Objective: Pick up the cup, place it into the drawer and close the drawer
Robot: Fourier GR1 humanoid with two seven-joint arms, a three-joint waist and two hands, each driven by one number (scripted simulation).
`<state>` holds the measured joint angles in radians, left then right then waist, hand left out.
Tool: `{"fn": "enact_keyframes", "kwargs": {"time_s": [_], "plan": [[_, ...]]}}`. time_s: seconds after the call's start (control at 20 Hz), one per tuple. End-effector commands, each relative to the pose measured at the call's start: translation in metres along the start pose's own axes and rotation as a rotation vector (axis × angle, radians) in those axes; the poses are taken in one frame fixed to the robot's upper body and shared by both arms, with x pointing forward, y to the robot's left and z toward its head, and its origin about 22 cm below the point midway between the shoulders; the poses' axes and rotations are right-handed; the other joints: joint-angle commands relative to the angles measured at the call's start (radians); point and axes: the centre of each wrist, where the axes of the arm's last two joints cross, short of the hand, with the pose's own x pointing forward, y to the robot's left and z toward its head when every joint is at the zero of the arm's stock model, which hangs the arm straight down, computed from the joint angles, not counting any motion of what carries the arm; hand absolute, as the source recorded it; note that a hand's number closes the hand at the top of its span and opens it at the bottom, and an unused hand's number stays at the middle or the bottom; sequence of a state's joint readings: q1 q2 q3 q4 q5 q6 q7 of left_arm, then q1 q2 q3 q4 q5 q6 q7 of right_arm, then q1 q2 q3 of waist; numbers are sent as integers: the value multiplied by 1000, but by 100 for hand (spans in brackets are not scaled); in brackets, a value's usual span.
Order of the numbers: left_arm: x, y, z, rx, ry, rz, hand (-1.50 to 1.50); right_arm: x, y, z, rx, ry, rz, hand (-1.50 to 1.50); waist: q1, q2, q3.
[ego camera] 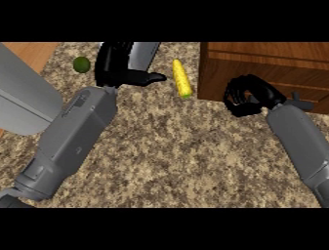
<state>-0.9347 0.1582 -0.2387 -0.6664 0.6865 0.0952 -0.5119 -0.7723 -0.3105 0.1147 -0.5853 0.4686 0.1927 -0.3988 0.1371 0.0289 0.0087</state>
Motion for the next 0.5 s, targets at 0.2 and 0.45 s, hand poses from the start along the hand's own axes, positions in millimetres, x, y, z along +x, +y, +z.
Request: {"fn": "enact_keyframes", "kwargs": {"time_s": [0.2,0.45], "plan": [[-4,15,14,-40,24,2,-150,21,-75,-7,-213,16,-34,150,44,16,-4],[-3,23,18,-59,30,11,-150,21,-103,5,-221,10,-44,150,61,20,-6]]}}
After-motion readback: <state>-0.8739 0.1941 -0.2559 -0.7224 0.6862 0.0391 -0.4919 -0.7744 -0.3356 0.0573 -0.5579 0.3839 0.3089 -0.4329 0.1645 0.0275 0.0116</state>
